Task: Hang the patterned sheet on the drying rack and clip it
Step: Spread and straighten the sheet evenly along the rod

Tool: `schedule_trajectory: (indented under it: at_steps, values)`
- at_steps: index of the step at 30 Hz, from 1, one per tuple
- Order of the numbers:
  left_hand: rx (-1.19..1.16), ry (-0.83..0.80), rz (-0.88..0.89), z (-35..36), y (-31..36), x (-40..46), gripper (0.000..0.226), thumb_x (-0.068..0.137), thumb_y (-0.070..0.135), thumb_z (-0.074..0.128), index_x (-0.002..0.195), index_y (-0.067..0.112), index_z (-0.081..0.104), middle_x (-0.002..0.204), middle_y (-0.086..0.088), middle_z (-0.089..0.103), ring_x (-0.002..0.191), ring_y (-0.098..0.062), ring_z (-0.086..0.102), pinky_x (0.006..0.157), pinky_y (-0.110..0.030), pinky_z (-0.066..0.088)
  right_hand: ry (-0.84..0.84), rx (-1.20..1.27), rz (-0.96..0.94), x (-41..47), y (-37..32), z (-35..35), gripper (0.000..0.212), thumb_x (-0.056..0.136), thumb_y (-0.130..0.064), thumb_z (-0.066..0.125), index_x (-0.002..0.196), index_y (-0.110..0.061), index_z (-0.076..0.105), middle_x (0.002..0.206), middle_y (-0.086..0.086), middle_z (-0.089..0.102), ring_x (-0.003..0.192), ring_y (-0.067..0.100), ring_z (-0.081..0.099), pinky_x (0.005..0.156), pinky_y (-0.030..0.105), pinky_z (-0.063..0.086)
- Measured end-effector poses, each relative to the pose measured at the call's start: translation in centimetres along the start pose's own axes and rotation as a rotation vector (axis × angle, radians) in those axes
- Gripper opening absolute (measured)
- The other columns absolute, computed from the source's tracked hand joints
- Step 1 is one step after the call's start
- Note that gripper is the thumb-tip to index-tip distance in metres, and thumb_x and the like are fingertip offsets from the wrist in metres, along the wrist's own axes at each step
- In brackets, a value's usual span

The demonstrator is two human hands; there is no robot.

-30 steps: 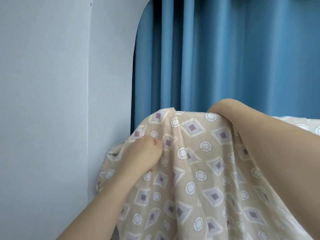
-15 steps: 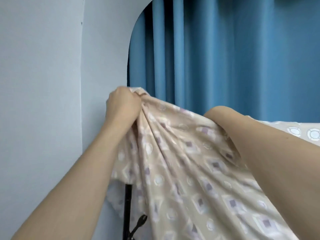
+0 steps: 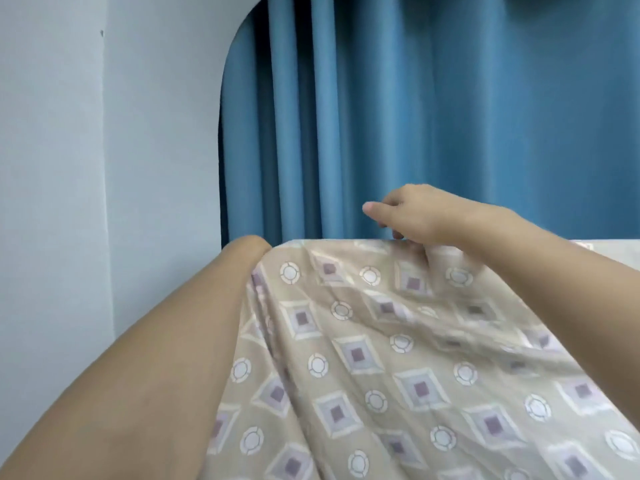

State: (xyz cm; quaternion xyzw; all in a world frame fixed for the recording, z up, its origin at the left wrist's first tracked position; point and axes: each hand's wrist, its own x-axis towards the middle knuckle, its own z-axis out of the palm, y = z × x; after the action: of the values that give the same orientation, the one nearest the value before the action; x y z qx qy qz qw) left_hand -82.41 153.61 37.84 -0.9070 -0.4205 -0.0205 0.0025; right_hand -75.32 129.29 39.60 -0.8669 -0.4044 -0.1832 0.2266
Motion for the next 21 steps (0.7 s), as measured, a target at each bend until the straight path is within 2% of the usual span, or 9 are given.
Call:
schedule_trajectory:
  at_steps: [3, 4, 6, 10, 12, 13, 16, 19, 21]
  values:
    - [-0.004, -0.005, -0.014, 1.1, -0.8, -0.3, 0.026, 0.099, 0.019, 0.053, 0.12, 0.005, 0.059, 0.097, -0.008, 0.054, 0.103, -0.025, 0.049, 0.094, -0.031, 0.04, -0.169, -0.126, -0.011, -4.0, 2.1, -0.7, 0.054, 0.087, -0.071, 0.038, 0.098, -0.024, 0.061, 0.09, -0.001, 0.064, 0.078, 0.017, 0.059, 0.076, 0.033, 0.048]
    - [-0.004, -0.01, -0.005, 1.3, -1.0, -0.5, 0.024, 0.099, 0.019, 0.053, 0.117, 0.004, 0.06, 0.098, -0.009, 0.055, 0.102, -0.025, 0.05, 0.095, -0.032, 0.041, -0.166, -0.201, -0.044, -4.5, 2.9, -0.4, 0.049, 0.087, -0.07, 0.042, 0.097, -0.025, 0.059, 0.087, -0.005, 0.063, 0.082, 0.019, 0.059, 0.077, 0.034, 0.047]
    - [-0.046, -0.031, 0.033, 1.2, -1.5, -1.4, 0.016, 0.098, 0.018, 0.053, 0.093, 0.005, 0.061, 0.087, -0.006, 0.054, 0.089, -0.024, 0.052, 0.081, -0.031, 0.044, -0.109, -0.286, -0.1, -4.4, 4.3, 0.7, 0.038, 0.09, -0.064, 0.045, 0.093, -0.027, 0.055, 0.083, -0.011, 0.06, 0.086, 0.02, 0.057, 0.075, 0.034, 0.044]
    - [-0.603, -0.037, 0.228, -0.5, -0.9, -2.8, 0.023, 0.094, 0.025, 0.058, 0.095, 0.004, 0.067, 0.086, -0.009, 0.067, 0.079, -0.027, 0.063, 0.07, -0.035, 0.05, -0.118, -0.099, -0.151, -3.3, 4.3, 1.0, 0.025, 0.093, -0.058, 0.047, 0.081, -0.038, 0.056, 0.083, -0.018, 0.061, 0.085, 0.01, 0.058, 0.078, 0.031, 0.045]
    - [-0.904, 0.051, 0.36, -1.5, 0.4, -4.8, 0.034, 0.092, 0.039, 0.059, 0.096, 0.007, 0.068, 0.087, -0.008, 0.071, 0.074, -0.026, 0.065, 0.069, -0.035, 0.051, -0.089, 0.055, -0.157, -2.9, 4.1, 0.4, 0.031, 0.097, -0.051, 0.046, 0.076, -0.032, 0.059, 0.074, -0.016, 0.06, 0.072, 0.004, 0.056, 0.072, 0.026, 0.045]
    - [-0.938, 0.066, 0.455, -1.9, 1.1, -6.2, 0.039, 0.09, 0.049, 0.059, 0.096, 0.012, 0.068, 0.088, -0.004, 0.072, 0.073, -0.022, 0.065, 0.068, -0.033, 0.051, -0.052, 0.087, -0.158, -2.6, 4.2, 0.1, 0.035, 0.098, -0.047, 0.046, 0.073, -0.027, 0.059, 0.069, -0.014, 0.058, 0.066, 0.004, 0.053, 0.067, 0.024, 0.043]
    - [-0.692, 0.171, 0.712, -0.8, 3.3, -9.9, 0.038, 0.082, 0.059, 0.064, 0.089, 0.022, 0.063, 0.087, 0.006, 0.07, 0.077, -0.014, 0.066, 0.07, -0.033, 0.05, 0.063, 0.071, -0.154, -1.8, 5.0, -1.0, 0.04, 0.099, -0.043, 0.047, 0.071, -0.018, 0.06, 0.068, -0.005, 0.06, 0.066, 0.013, 0.055, 0.063, 0.029, 0.043]
    - [-0.42, 0.522, 0.728, 1.4, 5.3, -10.1, 0.026, 0.097, 0.045, 0.048, 0.084, 0.023, 0.048, 0.084, 0.007, 0.059, 0.081, -0.016, 0.055, 0.065, -0.033, 0.039, 0.105, 0.016, -0.063, -1.1, 6.5, -1.5, 0.047, 0.095, -0.049, 0.052, 0.069, -0.01, 0.057, 0.067, 0.002, 0.056, 0.066, 0.02, 0.051, 0.059, 0.03, 0.04]
    - [-0.415, 0.657, 0.71, 2.0, 5.9, -9.4, 0.027, 0.1, 0.04, 0.041, 0.08, 0.022, 0.044, 0.079, 0.007, 0.057, 0.079, -0.018, 0.052, 0.063, -0.034, 0.035, 0.074, -0.054, -0.011, -1.1, 7.5, -1.7, 0.049, 0.092, -0.056, 0.051, 0.069, -0.012, 0.055, 0.069, 0.0, 0.055, 0.068, 0.019, 0.051, 0.061, 0.031, 0.04]
